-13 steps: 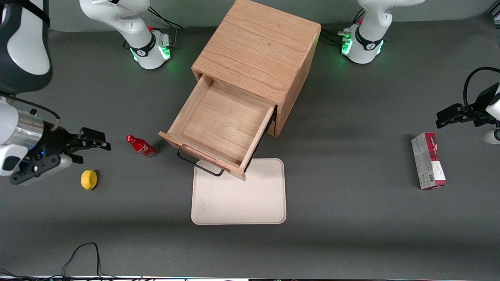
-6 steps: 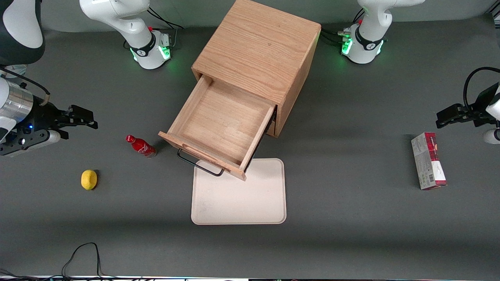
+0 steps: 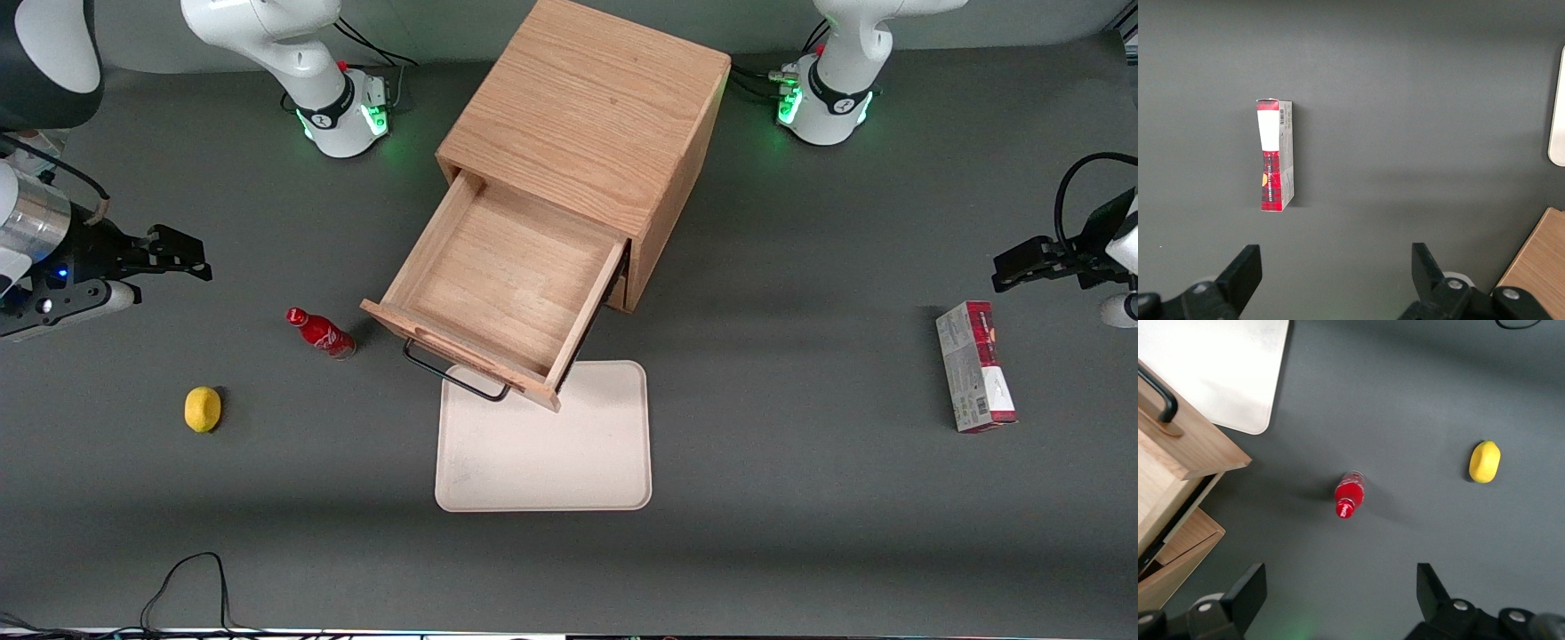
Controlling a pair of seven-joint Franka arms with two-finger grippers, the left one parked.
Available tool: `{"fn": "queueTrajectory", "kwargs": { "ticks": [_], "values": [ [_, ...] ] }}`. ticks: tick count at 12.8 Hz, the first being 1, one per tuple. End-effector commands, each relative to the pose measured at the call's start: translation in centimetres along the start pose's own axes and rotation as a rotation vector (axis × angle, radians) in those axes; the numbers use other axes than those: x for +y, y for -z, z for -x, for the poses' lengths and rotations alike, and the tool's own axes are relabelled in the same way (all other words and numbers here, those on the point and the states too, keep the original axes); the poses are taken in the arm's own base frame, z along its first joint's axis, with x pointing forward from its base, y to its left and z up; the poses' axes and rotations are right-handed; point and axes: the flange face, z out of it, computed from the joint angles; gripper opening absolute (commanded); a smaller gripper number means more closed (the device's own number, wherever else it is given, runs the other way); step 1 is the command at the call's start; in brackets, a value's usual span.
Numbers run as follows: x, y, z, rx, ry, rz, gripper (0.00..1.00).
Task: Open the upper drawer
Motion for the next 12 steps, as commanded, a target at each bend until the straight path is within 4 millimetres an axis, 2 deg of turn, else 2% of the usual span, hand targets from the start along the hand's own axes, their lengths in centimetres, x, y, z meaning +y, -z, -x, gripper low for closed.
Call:
{"fn": "queueTrajectory", "kwargs": {
  "ticks": [1, 4, 6, 10, 12],
  "values": [
    [-1.0, 0.2, 1.0, -0.005, -0.016, 0.023, 1.00],
    [-1.0, 1.1, 3.4, 0.014, -0.019, 0.018, 1.00],
    [-2.0, 1.4, 5.3, 0.040, -0.007, 0.026, 1.00],
    [-1.4, 1.0, 5.3, 0.025, -0.083, 0.023, 1.00],
    [-0.3, 0.9, 4.9, 0.022, -0.111, 0.021, 1.00]
  ]
}}
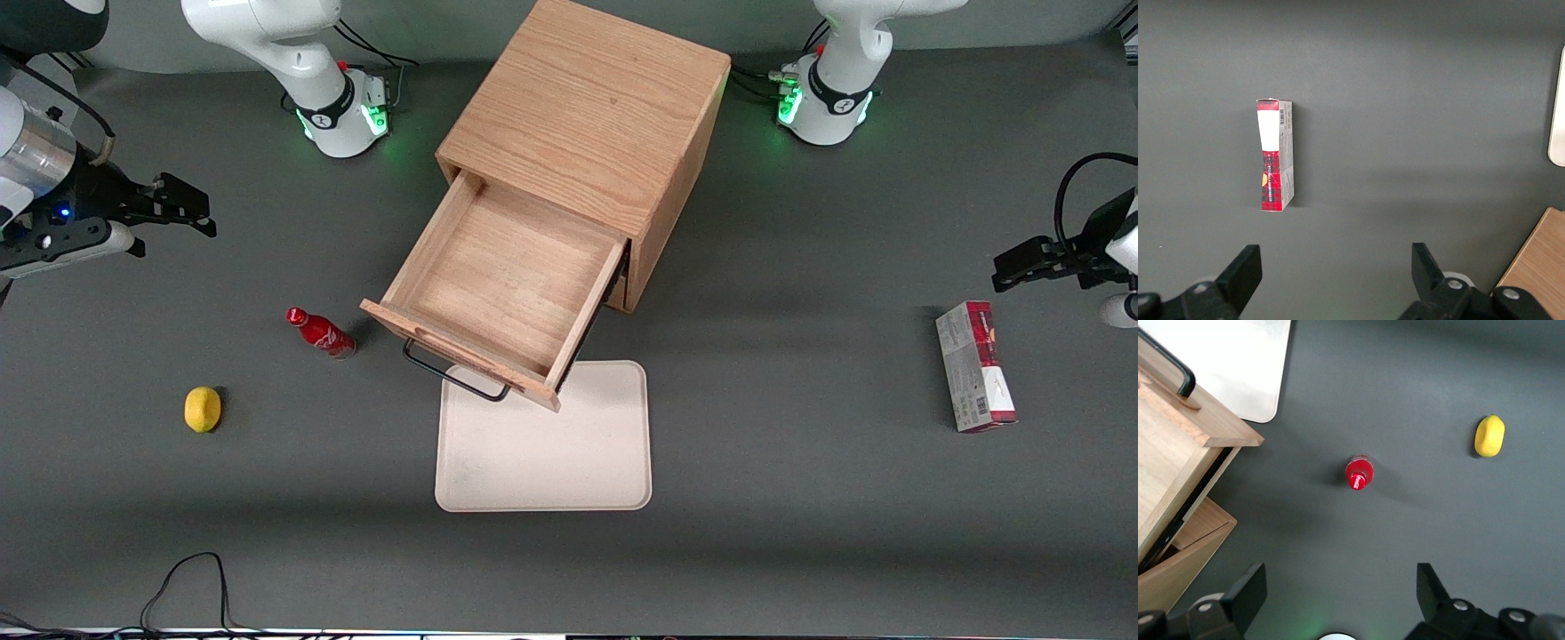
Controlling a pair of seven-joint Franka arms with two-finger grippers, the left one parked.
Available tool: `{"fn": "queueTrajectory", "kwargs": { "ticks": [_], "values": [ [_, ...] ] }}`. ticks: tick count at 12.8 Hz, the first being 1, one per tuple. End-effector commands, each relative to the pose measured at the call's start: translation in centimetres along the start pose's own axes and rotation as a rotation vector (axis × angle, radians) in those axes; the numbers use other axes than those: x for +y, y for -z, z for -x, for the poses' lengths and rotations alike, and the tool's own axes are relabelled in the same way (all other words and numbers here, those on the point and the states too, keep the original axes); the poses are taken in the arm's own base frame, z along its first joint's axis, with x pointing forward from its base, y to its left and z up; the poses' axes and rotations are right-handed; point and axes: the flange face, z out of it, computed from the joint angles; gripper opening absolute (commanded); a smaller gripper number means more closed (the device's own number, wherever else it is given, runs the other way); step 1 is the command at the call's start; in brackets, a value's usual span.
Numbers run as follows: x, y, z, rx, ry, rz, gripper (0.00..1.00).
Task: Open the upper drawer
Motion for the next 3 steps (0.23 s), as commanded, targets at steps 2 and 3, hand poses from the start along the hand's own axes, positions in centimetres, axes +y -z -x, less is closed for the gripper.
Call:
{"fn": "queueTrajectory", "kwargs": {
  "ticks": [2, 3],
  "values": [
    [0.28, -0.30, -0.56, 0.002, -0.032, 0.022, 1.00],
    [0.28, -0.30, -0.56, 0.002, -0.026, 0.022, 1.00]
  ]
}}
